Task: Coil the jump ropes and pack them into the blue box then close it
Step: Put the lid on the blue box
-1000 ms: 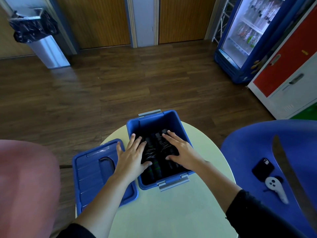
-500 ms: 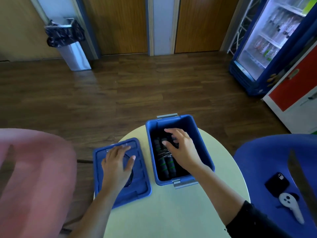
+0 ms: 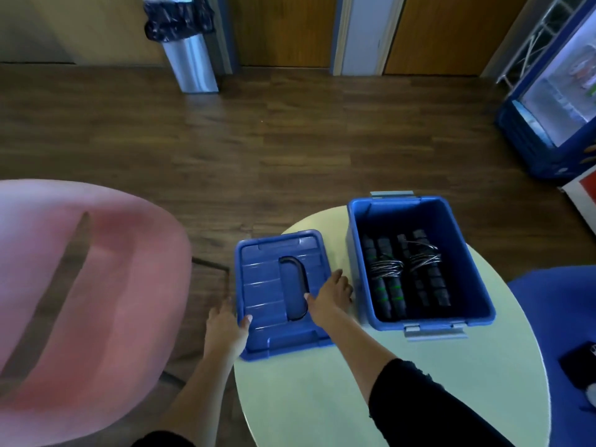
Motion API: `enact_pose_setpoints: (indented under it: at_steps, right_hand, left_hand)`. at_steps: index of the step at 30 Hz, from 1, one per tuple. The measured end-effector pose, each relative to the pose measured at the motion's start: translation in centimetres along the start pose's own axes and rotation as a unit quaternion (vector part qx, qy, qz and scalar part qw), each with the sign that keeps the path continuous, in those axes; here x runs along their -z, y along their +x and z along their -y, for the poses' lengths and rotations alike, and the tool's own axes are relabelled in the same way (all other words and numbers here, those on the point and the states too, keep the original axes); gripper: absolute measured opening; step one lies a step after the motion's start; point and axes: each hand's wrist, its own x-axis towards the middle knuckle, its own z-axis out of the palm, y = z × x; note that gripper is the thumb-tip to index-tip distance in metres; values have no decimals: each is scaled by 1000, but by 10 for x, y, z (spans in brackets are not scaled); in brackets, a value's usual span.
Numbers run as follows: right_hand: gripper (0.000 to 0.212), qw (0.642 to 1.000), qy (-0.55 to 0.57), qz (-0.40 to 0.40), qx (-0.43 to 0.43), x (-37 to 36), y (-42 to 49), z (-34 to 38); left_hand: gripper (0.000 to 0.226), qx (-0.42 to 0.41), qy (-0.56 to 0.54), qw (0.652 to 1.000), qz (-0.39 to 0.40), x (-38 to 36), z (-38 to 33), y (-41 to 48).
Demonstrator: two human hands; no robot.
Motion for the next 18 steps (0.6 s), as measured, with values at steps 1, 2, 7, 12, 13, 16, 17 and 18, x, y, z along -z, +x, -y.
enact_pose_setpoints:
  at_steps: [1, 2, 7, 12, 13, 16, 17, 18]
  right_hand:
    - [95, 1000, -20, -13, -2, -3, 2, -1]
    - [94, 999, -38, -27, 1, -6, 3, -1]
    - [77, 997, -40, -58, 14, -14, 3, 2]
    - [68, 992, -40, -93, 73, -6, -14, 11]
    - [66, 987, -53, -115, 95, -1, -20, 14]
    - [64, 973, -72, -161, 148, 25, -40, 22]
    - [65, 970, -69, -171, 160, 37, -45, 24]
    - [67, 968, -55, -178, 167, 50, -49, 25]
  left_hand:
    - [58, -1, 6, 1000, 5, -2, 3, 2]
    - [58, -3, 11, 1000, 10, -3, 4, 3]
    - [53, -7, -26, 1000, 8, -4, 10, 7]
    - [54, -23, -49, 999, -3, 20, 16, 6]
    - [53, -32, -53, 998, -8, 28, 15, 6]
    - [47, -67, -74, 995, -17, 53, 3, 3]
    - [45, -82, -74, 994, -22, 62, -4, 1]
    - [44, -98, -70, 992, -30, 69, -13, -1]
